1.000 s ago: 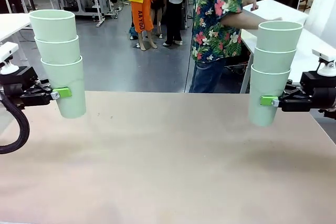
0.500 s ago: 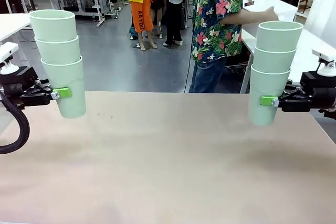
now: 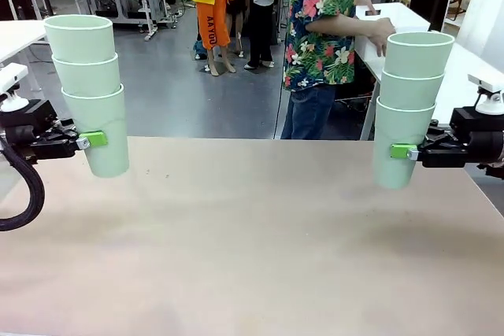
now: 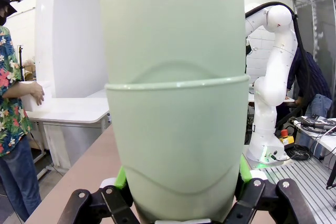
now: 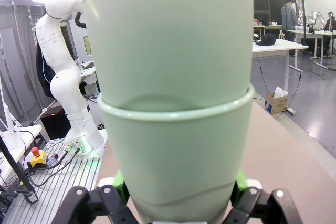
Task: Stack the cups and store them in the basket.
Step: Place the stack of Reusable plastic cups into the Pantry Basket.
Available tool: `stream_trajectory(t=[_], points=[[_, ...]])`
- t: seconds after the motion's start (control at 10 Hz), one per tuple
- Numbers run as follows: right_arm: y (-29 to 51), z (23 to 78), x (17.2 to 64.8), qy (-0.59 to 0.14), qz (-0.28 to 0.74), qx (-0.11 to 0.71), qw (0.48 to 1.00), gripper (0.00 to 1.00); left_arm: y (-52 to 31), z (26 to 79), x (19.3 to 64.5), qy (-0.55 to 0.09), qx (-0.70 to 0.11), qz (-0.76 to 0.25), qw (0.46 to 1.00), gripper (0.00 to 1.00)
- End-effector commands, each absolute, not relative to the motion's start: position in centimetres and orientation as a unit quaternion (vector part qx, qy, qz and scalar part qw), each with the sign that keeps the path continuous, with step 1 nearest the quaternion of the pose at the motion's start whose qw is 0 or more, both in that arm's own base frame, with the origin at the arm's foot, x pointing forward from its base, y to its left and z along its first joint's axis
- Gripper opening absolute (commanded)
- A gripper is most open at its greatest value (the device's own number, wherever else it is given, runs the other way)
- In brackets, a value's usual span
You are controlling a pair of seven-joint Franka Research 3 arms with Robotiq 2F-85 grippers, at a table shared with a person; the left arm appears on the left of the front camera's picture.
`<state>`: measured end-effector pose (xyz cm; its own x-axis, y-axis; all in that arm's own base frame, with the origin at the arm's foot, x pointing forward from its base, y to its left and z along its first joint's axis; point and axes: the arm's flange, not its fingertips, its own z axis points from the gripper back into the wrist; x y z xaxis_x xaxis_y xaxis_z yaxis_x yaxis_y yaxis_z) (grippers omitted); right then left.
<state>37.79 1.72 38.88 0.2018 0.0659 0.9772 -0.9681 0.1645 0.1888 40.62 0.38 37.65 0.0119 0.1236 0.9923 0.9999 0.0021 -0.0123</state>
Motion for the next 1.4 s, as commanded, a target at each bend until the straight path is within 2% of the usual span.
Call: stream_trajectory(t=[0.0, 1.3], points=[[1.75, 39.19, 37.76, -0.467, 0.430, 0.482, 0.604, 0.87, 0.29, 38.11, 40.56, -0.531, -0.531, -0.466, 0.467, 0.86], [1.75, 39.19, 37.76, -0.467, 0.430, 0.482, 0.604, 0.87, 0.29, 38.11, 40.56, -0.531, -0.531, -0.466, 0.467, 0.86]])
